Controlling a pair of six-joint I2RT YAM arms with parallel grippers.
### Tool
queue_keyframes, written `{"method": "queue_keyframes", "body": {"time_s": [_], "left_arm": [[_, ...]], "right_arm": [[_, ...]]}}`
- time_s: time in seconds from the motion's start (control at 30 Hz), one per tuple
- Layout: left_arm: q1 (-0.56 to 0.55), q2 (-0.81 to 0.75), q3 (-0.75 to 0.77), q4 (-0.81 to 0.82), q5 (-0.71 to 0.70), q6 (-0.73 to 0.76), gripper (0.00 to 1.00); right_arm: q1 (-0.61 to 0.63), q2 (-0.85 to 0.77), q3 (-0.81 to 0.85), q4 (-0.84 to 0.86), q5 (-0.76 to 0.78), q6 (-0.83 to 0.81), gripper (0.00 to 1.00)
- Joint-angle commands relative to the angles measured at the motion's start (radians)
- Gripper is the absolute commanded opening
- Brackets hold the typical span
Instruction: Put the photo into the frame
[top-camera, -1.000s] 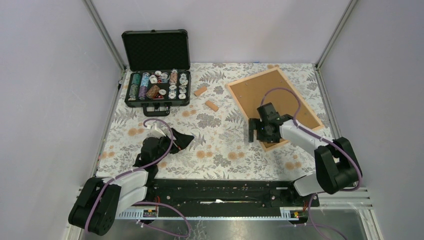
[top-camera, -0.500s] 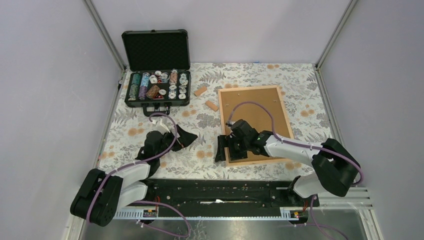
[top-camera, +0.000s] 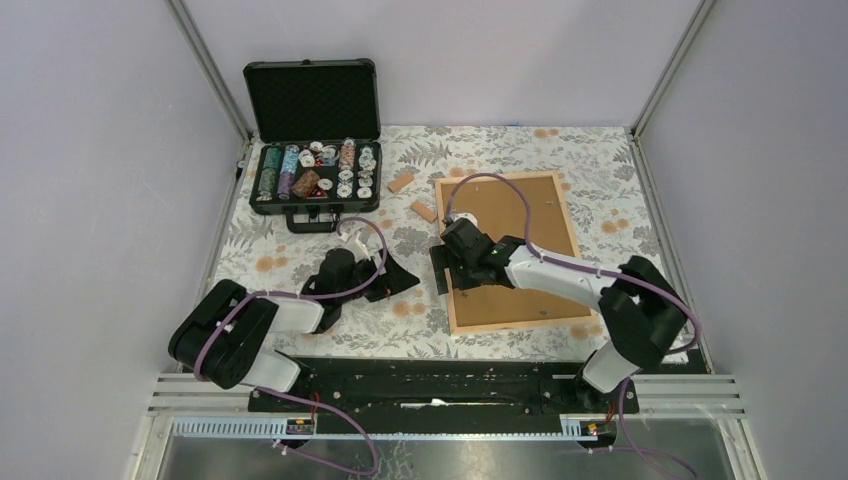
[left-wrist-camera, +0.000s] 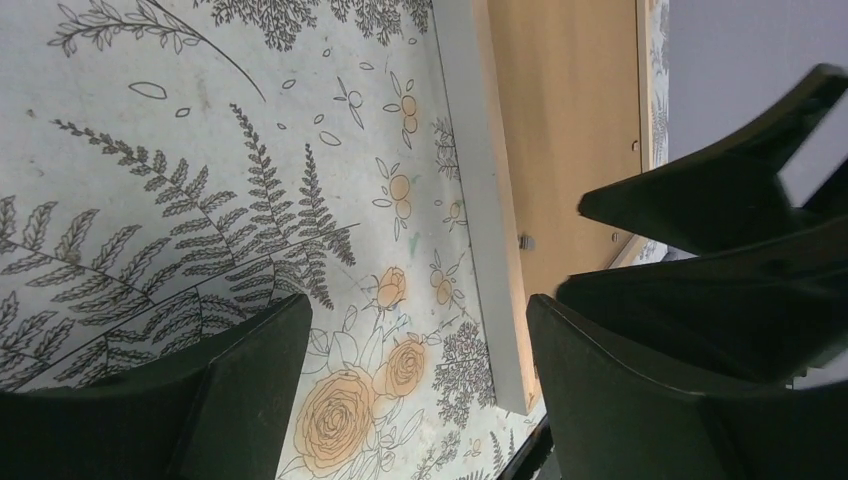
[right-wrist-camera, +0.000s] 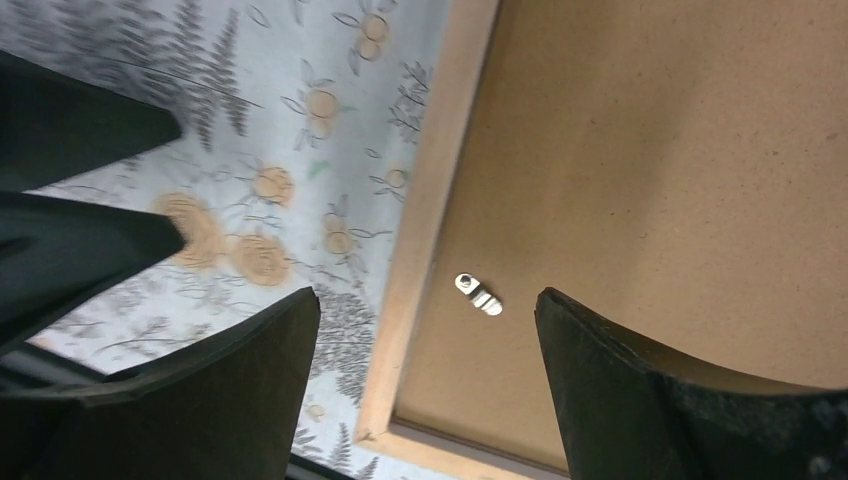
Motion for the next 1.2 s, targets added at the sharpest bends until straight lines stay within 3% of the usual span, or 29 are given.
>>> {"method": "queue_keyframes", "body": {"time_s": [0.0, 0.17, 0.4, 0.7, 1.07, 1.17], "left_arm": [[-0.004, 0.024, 0.017, 0.019, -0.027, -0.004, 0.85], [-0.005, -0.045, -0.029, 0.039, -0.076, -0.006, 0.86], [-0.005, -0.149, -0.098, 0.066, -0.151, -0.015, 0.88], [-0.005, -0.162, -0.114, 0.093, -0.135, -0.009, 0.89], [-0.005, -0.181, -0.129, 0.111, -0.127, -0.008, 0.90], [-0.005, -0.182, -0.129, 0.109, -0.129, -0.007, 0.90]], "right_arm": [[-0.001, 0.069, 0.053, -0.035, 0.060, -0.057, 0.88], [-0.001, 0.133, 0.077, -0.039, 0.011, -0.061, 0.87], [0.007, 0.177, 0.059, -0.044, -0.082, -0.034, 0.71], [0.050, 0.191, 0.059, -0.104, -0.044, 0.062, 0.55], [0.073, 0.172, 0.050, -0.143, 0.003, 0.114, 0.58], [0.075, 0.150, 0.033, -0.141, 0.035, 0.137, 0.67]]}}
